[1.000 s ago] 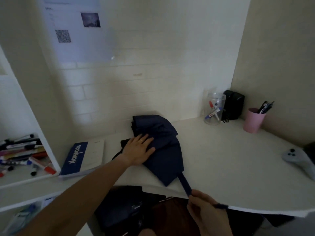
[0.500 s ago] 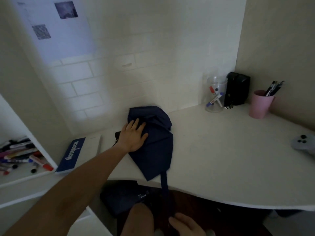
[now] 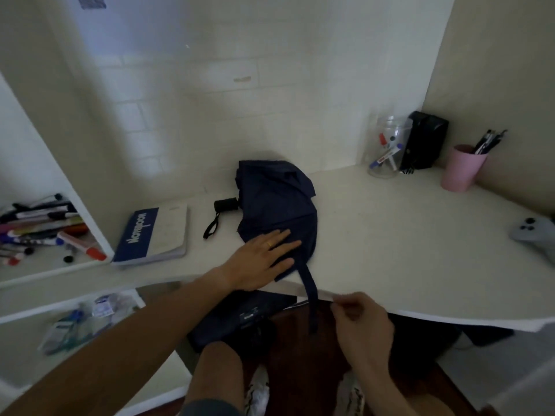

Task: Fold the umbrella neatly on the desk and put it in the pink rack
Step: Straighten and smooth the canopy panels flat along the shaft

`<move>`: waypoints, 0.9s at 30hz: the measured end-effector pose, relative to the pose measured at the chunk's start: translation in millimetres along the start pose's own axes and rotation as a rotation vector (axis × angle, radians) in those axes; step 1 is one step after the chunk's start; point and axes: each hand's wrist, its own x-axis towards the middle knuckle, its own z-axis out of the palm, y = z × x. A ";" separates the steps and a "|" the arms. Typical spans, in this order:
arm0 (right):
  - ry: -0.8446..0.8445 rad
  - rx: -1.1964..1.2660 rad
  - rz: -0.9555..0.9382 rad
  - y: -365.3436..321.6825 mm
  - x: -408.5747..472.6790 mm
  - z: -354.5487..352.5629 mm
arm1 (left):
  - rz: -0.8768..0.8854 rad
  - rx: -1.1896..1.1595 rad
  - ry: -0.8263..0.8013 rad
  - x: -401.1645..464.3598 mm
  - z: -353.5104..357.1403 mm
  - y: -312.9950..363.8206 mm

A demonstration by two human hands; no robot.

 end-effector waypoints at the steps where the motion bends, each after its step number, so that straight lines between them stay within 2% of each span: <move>1: -0.024 -0.089 -0.051 -6.6 9.3 -5.8 | 0.007 -0.006 -0.022 -0.7 -0.3 -3.6; 3: -0.129 -0.289 -0.144 -14.6 18.2 -14.2 | 0.015 -0.018 -0.048 -3.6 0.1 -10.1; 5: -0.223 -0.356 -0.219 -24.6 22.2 -20.2 | 0.036 -0.019 -0.067 -7.5 -0.8 -17.2; 10: -0.239 -0.191 -0.615 -88.1 75.8 -0.5 | 0.110 -0.017 -0.086 -24.9 -7.3 -42.0; 12: -0.366 -0.247 -0.724 -101.8 102.3 26.7 | 0.126 -0.050 -0.071 -31.7 -10.6 -48.5; 15: -0.563 -0.480 -0.752 -94.5 124.5 56.1 | 0.077 -0.145 0.022 -32.9 -14.7 -56.7; 17: -0.650 -0.616 -0.751 -85.0 130.8 59.7 | 0.043 -0.054 0.062 -28.0 -13.3 -67.2; 19: -0.721 -0.751 -0.722 -78.5 137.4 59.4 | 0.019 0.017 0.002 -22.4 -11.2 -79.4; 23: -0.766 -0.850 -0.696 -80.6 147.8 59.2 | 0.010 0.049 -0.084 -13.2 -16.2 -90.6; 27: -0.777 -0.835 -0.749 -77.8 143.2 51.7 | 0.032 0.095 -0.081 -28.8 -19.1 -89.2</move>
